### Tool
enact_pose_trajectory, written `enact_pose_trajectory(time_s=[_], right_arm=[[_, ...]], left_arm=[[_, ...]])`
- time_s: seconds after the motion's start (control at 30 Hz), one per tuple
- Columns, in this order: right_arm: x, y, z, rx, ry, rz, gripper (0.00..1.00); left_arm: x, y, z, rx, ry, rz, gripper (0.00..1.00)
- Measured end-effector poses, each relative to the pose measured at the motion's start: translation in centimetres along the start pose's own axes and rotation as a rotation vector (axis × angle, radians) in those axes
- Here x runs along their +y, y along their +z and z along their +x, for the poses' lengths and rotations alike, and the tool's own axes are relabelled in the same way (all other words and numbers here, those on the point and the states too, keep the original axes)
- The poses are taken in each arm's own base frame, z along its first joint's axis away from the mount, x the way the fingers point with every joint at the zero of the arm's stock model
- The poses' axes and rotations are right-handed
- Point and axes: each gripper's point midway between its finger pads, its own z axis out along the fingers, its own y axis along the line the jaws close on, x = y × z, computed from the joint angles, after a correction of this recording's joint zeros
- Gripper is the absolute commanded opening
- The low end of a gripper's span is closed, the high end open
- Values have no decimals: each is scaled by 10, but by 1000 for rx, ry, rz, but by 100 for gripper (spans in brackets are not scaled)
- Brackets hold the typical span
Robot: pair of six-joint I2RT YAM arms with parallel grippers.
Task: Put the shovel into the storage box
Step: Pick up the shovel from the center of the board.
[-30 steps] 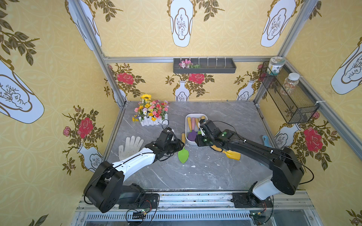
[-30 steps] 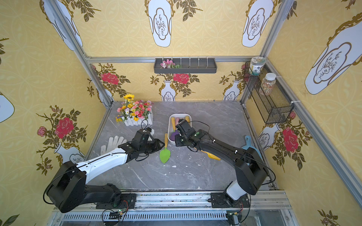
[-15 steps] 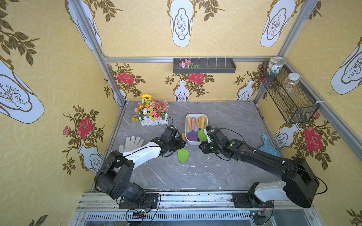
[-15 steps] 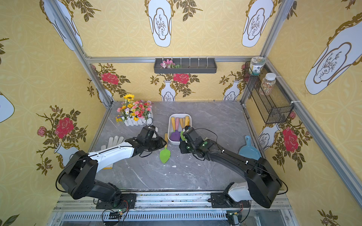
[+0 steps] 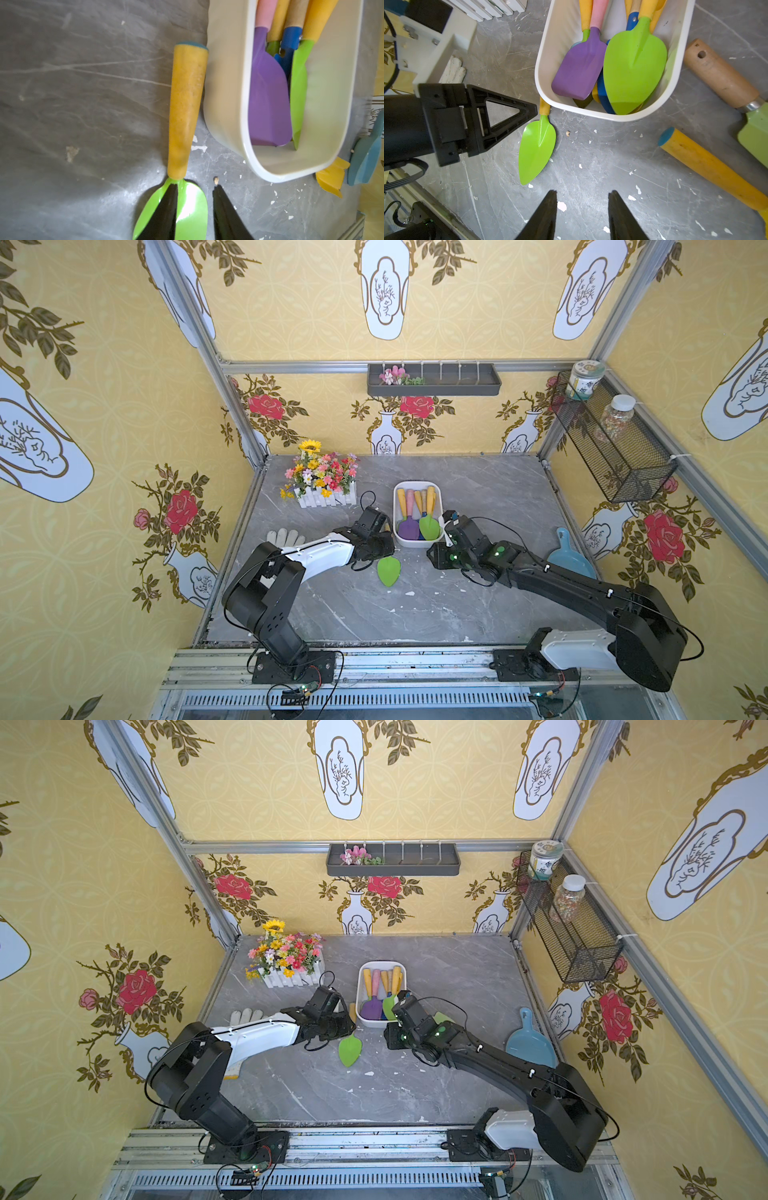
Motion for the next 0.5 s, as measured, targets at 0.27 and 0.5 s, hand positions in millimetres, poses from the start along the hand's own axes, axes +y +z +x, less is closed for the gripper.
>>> enact_pose_trajectory(time_s=[0.27,0.5], right_arm=[[-6,2,7,11,14,16,45],[-8,2,8,12,21,19,45]], left_arm=[[9,15,0,3,13,-93,32],[17,24,0,-7,27,-154,29]])
